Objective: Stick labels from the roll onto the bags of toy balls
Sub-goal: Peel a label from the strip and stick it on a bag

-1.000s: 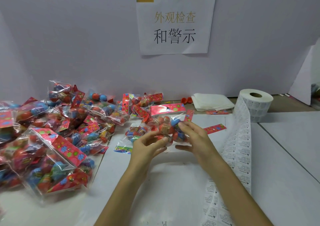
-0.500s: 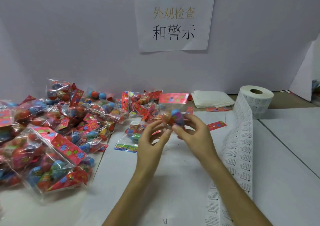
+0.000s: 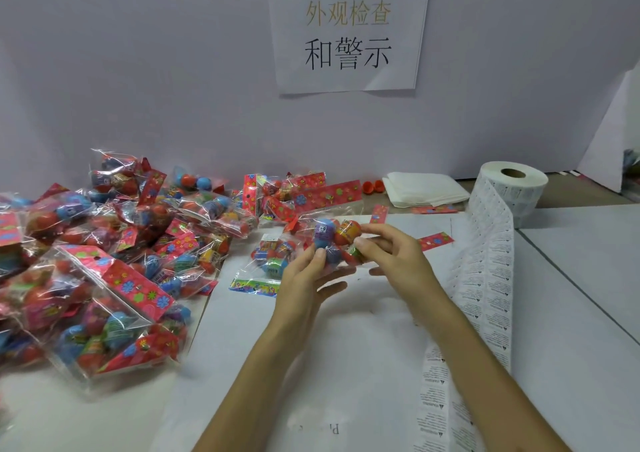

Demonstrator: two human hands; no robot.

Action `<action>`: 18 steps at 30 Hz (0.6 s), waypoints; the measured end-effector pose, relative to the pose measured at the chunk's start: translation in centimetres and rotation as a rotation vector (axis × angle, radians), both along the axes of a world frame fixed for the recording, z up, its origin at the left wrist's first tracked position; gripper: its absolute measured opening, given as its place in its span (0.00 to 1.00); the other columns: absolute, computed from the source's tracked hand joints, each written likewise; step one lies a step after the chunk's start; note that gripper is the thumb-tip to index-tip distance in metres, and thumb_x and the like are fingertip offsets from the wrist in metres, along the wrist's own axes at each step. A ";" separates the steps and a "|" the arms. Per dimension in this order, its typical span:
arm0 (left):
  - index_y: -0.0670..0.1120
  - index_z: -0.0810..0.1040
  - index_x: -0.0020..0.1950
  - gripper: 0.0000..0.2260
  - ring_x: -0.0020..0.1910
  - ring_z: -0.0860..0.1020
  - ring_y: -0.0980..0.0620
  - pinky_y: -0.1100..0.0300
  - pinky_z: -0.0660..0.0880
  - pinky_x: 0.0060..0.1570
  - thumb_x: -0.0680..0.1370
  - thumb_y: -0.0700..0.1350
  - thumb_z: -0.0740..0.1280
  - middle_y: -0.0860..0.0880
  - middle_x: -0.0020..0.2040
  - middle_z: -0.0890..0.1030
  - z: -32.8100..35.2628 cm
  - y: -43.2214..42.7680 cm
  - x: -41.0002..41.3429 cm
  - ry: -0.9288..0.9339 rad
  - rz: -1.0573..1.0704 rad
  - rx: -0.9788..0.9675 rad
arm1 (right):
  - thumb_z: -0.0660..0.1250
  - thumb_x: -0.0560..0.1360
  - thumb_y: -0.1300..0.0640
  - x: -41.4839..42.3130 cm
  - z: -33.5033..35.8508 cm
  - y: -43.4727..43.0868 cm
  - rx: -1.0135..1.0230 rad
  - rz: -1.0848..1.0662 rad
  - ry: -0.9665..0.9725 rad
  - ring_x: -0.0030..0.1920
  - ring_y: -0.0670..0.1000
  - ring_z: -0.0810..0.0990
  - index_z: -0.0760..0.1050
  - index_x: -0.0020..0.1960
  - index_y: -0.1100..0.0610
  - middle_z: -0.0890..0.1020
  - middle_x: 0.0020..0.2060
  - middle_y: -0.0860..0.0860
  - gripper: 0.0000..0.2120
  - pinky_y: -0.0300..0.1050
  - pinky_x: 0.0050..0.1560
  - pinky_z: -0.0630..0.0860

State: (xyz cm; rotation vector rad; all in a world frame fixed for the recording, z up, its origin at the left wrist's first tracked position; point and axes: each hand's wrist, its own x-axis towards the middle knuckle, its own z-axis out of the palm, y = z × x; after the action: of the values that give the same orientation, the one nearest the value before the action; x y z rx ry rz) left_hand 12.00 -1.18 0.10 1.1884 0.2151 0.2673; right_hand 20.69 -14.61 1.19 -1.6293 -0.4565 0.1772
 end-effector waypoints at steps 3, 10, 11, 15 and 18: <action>0.45 0.79 0.64 0.12 0.55 0.85 0.45 0.57 0.81 0.48 0.86 0.46 0.59 0.44 0.56 0.86 -0.2 0.0 0.2 0.004 0.014 -0.006 | 0.73 0.77 0.56 0.0 0.0 0.0 0.030 -0.014 -0.035 0.48 0.45 0.84 0.79 0.51 0.42 0.85 0.45 0.45 0.09 0.32 0.39 0.76; 0.43 0.78 0.56 0.11 0.36 0.82 0.49 0.53 0.78 0.33 0.83 0.51 0.67 0.43 0.48 0.83 -0.9 0.2 0.0 0.152 0.182 0.418 | 0.74 0.76 0.56 0.4 1.0 -0.9 0.251 -0.302 -0.069 0.48 0.48 0.84 0.80 0.56 0.49 0.84 0.49 0.49 0.09 0.42 0.39 0.81; 0.42 0.81 0.51 0.13 0.33 0.81 0.49 0.54 0.76 0.30 0.83 0.52 0.66 0.43 0.44 0.84 -0.8 0.1 -0.2 0.174 0.069 0.462 | 0.74 0.76 0.55 0.6 1.2 -1.3 0.293 -0.357 -0.052 0.50 0.49 0.84 0.80 0.56 0.50 0.84 0.50 0.50 0.09 0.41 0.38 0.81; 0.46 0.85 0.49 0.19 0.32 0.78 0.52 0.58 0.75 0.34 0.83 0.59 0.63 0.46 0.42 0.87 -0.2 -2.2 -1.1 0.269 -0.531 0.669 | 0.73 0.77 0.53 1.1 1.6 -2.0 0.366 -0.465 -0.019 0.52 0.52 0.85 0.78 0.54 0.48 0.84 0.52 0.52 0.07 0.38 0.37 0.79; 0.52 0.84 0.41 0.15 0.28 0.76 0.53 0.63 0.74 0.31 0.81 0.58 0.67 0.51 0.36 0.85 0.2 -4.1 -2.1 0.301 -0.906 0.699 | 0.73 0.77 0.53 1.2 1.7 -2.0 0.360 -0.476 -0.025 0.53 0.52 0.84 0.78 0.54 0.48 0.84 0.52 0.52 0.07 0.42 0.38 0.81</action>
State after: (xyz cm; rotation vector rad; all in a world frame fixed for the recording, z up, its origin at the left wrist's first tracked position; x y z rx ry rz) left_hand 9.89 -5.23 0.29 1.8879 -0.1901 -0.6909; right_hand 21.88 -16.64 2.85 -1.3411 -0.0994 -0.2696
